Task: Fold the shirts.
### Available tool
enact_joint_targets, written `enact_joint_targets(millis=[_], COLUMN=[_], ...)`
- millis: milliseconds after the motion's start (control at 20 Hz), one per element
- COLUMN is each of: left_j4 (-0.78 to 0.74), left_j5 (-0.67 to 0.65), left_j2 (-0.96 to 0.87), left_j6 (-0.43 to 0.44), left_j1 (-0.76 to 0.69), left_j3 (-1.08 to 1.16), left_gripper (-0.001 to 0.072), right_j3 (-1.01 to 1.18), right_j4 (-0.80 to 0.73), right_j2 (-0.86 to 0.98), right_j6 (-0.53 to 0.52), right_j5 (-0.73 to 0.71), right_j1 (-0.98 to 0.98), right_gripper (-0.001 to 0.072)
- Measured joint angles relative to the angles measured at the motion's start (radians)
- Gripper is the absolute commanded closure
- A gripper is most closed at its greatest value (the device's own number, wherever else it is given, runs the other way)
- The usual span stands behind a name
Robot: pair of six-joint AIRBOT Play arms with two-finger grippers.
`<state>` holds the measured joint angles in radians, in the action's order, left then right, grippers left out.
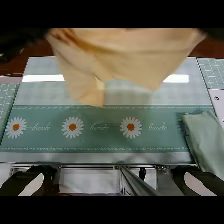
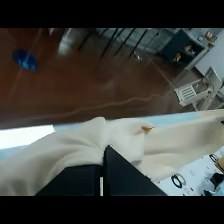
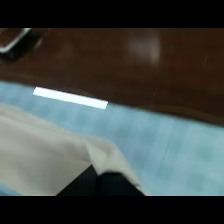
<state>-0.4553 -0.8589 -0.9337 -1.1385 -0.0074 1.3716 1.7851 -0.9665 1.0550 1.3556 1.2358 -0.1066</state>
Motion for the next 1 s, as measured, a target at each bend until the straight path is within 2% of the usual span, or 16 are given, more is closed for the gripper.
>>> enact_joint_targets(millis=[250, 500, 750, 1000], left_j4=[-0.192, -0.313, -0.378, -0.404], left_j5=[-0.225, -0.422, -0.615, -0.663], left_j2=[0.108, 0.217, 0.254, 0.237], left_j6=[-0.070, -0.100, -0.139, -0.158], left_j1=[0.096, 0.125, 0.130, 0.130], left_j3=[0.333, 0.448, 0.441, 0.195], left_gripper=[0.0680, 0.0680, 0.0680, 0.0680], right_j3=[0.199, 0.239, 0.200, -0.027], right_j4=[-0.130, -0.235, -0.292, -0.270], right_j2=[-0.187, -0.324, -0.367, -0.373], right_j6=[0.021, 0.037, 0.061, 0.077], right_j5=[-0.009, 0.015, 0.115, 0.161], right_j1=[0.001, 0.001, 0.001, 0.001], right_gripper=[0.0693, 0.0692, 0.0692, 0.0693])
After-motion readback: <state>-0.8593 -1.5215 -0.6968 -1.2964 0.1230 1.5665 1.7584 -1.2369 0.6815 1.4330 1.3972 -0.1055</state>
